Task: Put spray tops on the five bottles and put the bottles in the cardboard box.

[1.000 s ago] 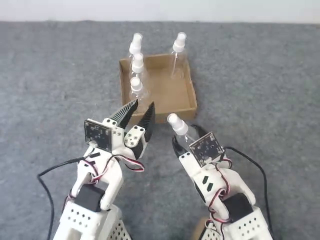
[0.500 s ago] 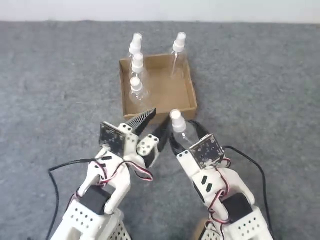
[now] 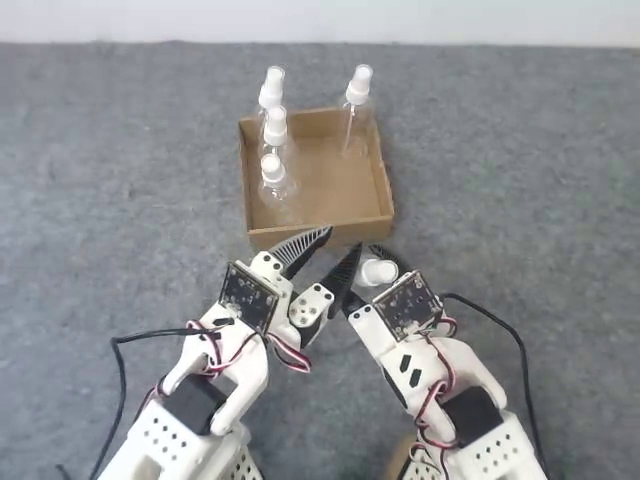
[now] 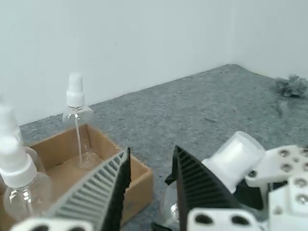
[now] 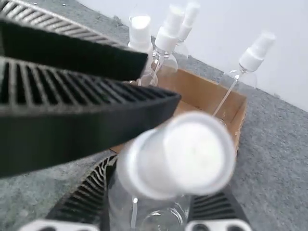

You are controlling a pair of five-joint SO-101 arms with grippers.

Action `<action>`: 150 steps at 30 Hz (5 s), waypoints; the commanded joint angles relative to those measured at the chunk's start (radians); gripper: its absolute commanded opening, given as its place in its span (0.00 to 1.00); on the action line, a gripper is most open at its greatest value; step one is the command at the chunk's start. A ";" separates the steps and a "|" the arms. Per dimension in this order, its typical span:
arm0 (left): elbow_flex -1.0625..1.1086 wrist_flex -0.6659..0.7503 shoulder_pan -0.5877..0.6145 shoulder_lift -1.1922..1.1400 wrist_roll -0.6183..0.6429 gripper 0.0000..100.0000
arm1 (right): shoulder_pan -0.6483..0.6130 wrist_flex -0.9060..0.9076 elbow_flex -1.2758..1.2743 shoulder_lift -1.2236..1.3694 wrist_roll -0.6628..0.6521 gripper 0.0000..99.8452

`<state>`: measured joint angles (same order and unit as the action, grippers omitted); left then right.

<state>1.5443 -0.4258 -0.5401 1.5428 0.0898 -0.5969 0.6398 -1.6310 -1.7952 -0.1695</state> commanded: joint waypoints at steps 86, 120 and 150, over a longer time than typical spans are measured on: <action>0.036 0.098 0.738 0.000 0.170 0.13 | 0.137 -0.590 0.637 0.905 -0.015 0.05; 0.036 0.098 0.738 0.000 0.170 0.13 | 0.226 -0.745 1.059 1.836 0.199 0.05; 0.038 0.098 0.738 0.000 0.170 0.14 | 0.217 -0.723 1.057 1.896 0.190 0.24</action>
<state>1.5888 -0.3552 0.1933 1.5321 0.2539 -0.3851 -0.0890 -0.6291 0.1197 0.0222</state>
